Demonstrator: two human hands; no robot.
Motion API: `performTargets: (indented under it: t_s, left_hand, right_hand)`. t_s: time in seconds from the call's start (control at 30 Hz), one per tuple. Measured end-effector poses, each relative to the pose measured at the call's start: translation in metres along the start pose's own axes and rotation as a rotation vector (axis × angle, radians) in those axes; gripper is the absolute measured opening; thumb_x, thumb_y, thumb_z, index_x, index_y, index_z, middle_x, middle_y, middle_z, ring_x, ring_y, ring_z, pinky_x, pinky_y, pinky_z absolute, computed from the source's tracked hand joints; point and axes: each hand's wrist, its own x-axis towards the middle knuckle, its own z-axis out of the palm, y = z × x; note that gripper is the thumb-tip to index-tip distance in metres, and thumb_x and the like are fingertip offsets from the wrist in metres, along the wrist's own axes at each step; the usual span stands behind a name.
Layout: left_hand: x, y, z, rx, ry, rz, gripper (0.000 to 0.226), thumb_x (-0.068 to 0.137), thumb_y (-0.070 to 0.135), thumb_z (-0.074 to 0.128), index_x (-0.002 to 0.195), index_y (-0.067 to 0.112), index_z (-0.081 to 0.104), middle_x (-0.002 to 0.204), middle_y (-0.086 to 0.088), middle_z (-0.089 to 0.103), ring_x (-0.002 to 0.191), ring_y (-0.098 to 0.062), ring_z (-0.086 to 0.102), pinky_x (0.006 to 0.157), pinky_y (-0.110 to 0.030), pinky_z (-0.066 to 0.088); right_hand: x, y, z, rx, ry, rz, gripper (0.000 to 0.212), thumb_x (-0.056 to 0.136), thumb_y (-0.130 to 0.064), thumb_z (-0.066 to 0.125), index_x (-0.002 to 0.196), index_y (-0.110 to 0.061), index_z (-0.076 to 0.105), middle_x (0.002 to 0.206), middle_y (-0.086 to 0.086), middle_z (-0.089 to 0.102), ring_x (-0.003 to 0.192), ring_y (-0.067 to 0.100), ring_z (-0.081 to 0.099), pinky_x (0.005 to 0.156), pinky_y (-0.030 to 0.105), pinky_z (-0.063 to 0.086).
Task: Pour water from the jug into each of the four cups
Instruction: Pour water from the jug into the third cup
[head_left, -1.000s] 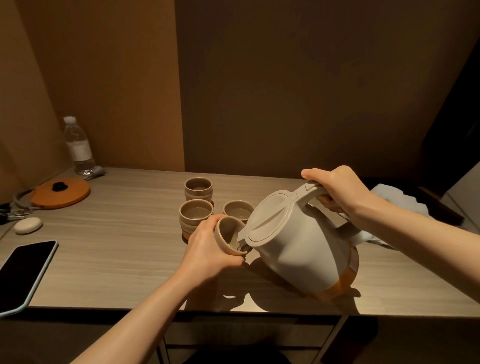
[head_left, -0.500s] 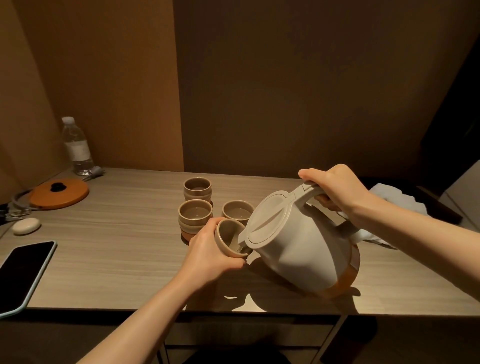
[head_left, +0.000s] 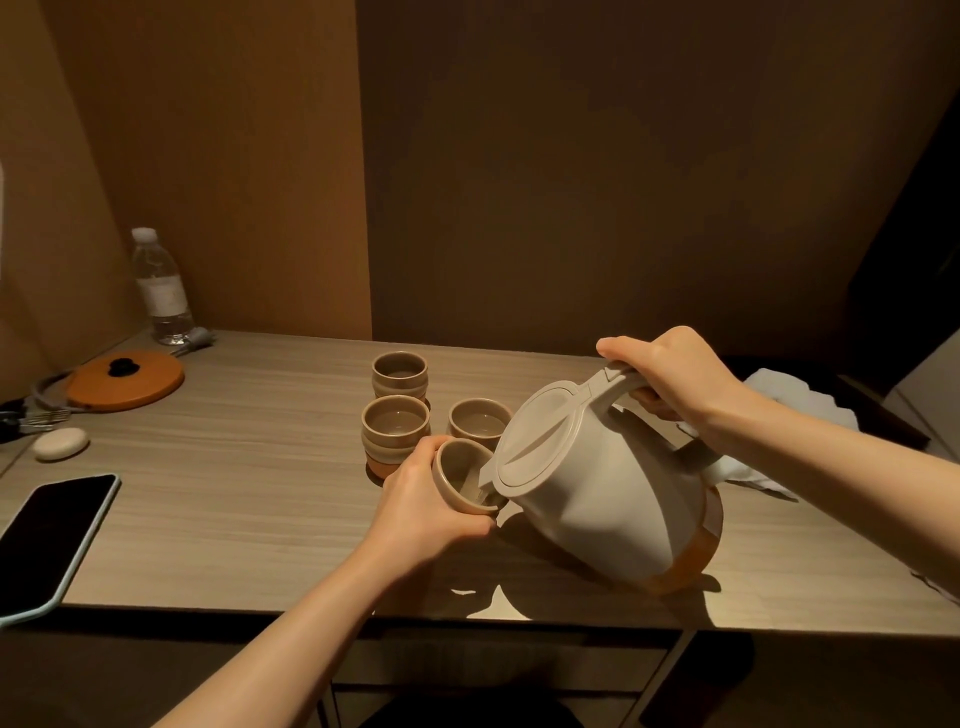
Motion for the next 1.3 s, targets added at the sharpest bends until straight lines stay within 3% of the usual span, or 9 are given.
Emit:
performTargets:
  t_s: [0.2, 0.7, 0.87, 0.97, 1.3]
  left_hand:
    - [-0.0006, 0.0013, 0.001, 0.01, 0.005, 0.001, 0.087, 0.048, 0.029, 0.092, 0.118, 0.036, 0.04, 0.104, 0.025, 0.05, 0.099, 0.0, 0.051, 0.071, -0.005, 0.035]
    - [-0.0004, 0.0018, 0.002, 0.009, 0.006, 0.01, 0.086, 0.048, 0.031, 0.092, 0.116, 0.037, 0.041, 0.103, 0.024, 0.051, 0.096, 0.001, 0.052, 0.07, -0.005, 0.036]
    - [-0.0005, 0.0014, 0.0021, 0.003, 0.008, 0.015, 0.085, 0.046, 0.032, 0.091, 0.114, 0.037, 0.042, 0.101, 0.027, 0.051, 0.093, 0.004, 0.052, 0.072, -0.006, 0.036]
    - [-0.001, 0.0007, 0.0024, -0.01, 0.008, 0.009, 0.085, 0.044, 0.033, 0.091, 0.114, 0.037, 0.043, 0.101, 0.026, 0.054, 0.094, 0.005, 0.053, 0.073, -0.006, 0.037]
    - [-0.0016, -0.0026, 0.0048, -0.038, -0.006, -0.014, 0.086, 0.043, 0.034, 0.091, 0.116, 0.034, 0.046, 0.107, 0.019, 0.058, 0.101, -0.001, 0.055, 0.081, -0.017, 0.044]
  right_hand:
    - [0.0001, -0.0017, -0.0012, -0.038, 0.018, -0.019, 0.063, 0.087, -0.039, 0.062, 0.029, -0.019, 0.054, 0.031, -0.005, 0.044, 0.028, 0.005, 0.039, 0.047, 0.025, 0.035]
    - [0.0022, -0.0024, -0.0026, -0.078, 0.011, -0.028, 0.064, 0.089, -0.039, 0.061, 0.028, -0.018, 0.054, 0.031, -0.006, 0.044, 0.027, 0.004, 0.039, 0.048, 0.026, 0.035]
    - [0.0022, -0.0024, -0.0026, -0.08, 0.009, -0.028, 0.055, 0.087, -0.041, 0.062, 0.039, -0.013, 0.057, 0.032, -0.003, 0.045, 0.027, 0.006, 0.038, 0.046, 0.026, 0.034]
    - [0.0025, -0.0026, -0.0025, -0.087, 0.009, -0.027, 0.063, 0.087, -0.042, 0.061, 0.03, -0.017, 0.053, 0.031, -0.004, 0.044, 0.027, 0.006, 0.039, 0.048, 0.026, 0.036]
    - [0.0029, -0.0073, -0.0008, -0.128, 0.0, -0.042, 0.067, 0.09, -0.039, 0.06, 0.028, -0.017, 0.05, 0.029, -0.006, 0.043, 0.025, 0.004, 0.038, 0.051, 0.027, 0.034]
